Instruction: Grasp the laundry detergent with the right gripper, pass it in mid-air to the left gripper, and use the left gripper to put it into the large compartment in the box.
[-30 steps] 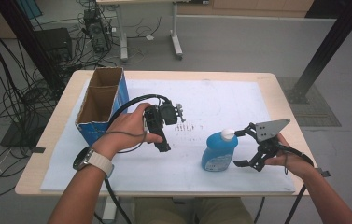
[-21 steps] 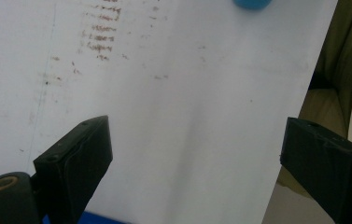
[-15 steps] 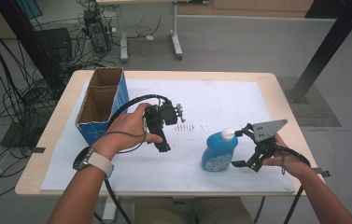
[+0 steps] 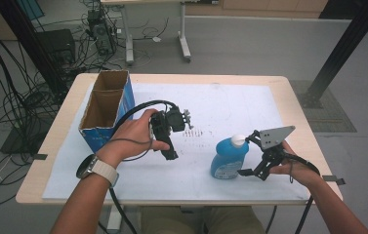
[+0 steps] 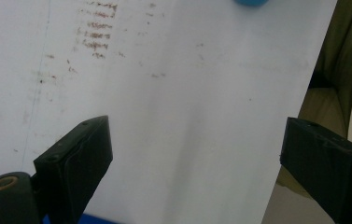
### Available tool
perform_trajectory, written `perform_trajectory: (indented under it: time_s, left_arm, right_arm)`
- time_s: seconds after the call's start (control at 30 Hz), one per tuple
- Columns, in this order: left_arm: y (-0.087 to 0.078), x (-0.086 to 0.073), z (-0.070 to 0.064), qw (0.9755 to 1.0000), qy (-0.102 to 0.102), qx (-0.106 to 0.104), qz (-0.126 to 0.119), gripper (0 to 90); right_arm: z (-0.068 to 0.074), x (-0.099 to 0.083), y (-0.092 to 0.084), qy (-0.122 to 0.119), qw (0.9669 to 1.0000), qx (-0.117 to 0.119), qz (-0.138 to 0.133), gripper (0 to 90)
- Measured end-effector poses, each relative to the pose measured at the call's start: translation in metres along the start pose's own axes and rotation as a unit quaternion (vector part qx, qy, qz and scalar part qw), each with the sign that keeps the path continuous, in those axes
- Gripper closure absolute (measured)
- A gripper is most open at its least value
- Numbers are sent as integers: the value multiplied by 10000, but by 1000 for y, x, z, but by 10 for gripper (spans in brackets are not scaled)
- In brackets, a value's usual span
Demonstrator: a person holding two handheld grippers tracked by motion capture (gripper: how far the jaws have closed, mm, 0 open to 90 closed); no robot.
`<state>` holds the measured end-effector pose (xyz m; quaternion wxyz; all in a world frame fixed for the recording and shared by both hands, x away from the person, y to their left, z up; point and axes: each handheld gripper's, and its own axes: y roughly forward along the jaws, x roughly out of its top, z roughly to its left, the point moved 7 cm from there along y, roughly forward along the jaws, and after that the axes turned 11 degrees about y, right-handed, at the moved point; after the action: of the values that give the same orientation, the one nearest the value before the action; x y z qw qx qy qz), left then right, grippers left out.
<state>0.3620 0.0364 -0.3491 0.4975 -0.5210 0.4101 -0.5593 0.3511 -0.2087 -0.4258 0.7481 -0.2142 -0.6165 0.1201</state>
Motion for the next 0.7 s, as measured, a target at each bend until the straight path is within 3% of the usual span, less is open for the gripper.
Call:
perform_trajectory:
  time_s: [0.7]
  left_arm:
    - [1, -3, 1, 10000, -9, -6, 22, 96]
  right_arm:
    - [4, 4, 15, -15, 9999, 68, -98, 33]
